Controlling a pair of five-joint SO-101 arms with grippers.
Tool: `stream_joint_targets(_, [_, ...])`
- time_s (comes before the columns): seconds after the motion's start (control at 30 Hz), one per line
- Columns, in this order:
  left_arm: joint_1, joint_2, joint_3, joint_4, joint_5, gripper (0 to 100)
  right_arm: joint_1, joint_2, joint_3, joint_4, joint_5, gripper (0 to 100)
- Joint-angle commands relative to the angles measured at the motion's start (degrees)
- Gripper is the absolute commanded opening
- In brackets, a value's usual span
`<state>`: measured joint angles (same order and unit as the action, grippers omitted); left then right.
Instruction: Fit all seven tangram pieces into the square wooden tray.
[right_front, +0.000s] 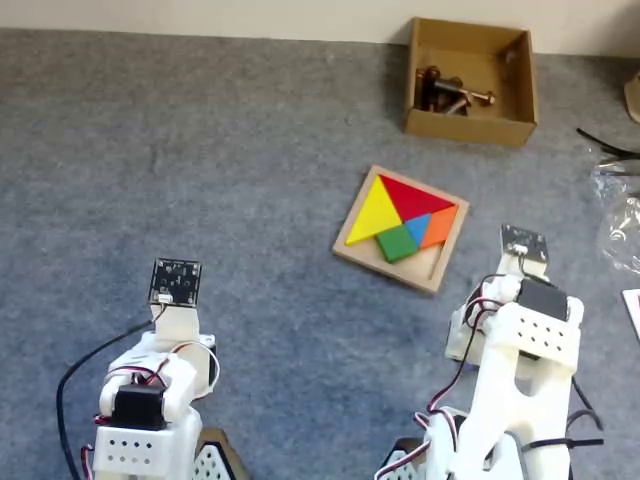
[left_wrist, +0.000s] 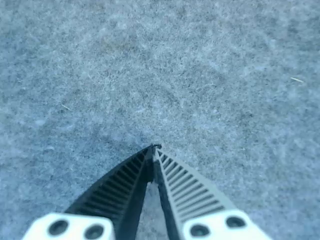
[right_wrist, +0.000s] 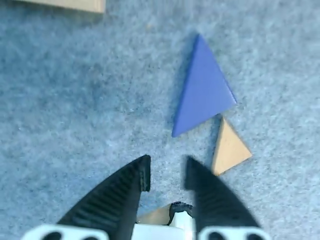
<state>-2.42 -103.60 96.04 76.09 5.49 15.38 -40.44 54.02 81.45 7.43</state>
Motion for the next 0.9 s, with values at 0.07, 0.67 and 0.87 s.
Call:
stream_joint_targets(0.07, [0.9,-0.4,1.1,-0.2,0.4,1,-2.2,-1.5,4.4,-2.9,-0.5,19.8])
stream_joint_targets(0.67, [0.9,-0.4,1.1,-0.2,0.4,1,-2.8,-1.6,7.6,-15.9,-8.6,19.8])
stream_joint_targets(0.87, [0.9,-0.4,1.1,-0.2,0.4,1,-2.2,-1.5,9.4,-17.0,-14.1,19.9])
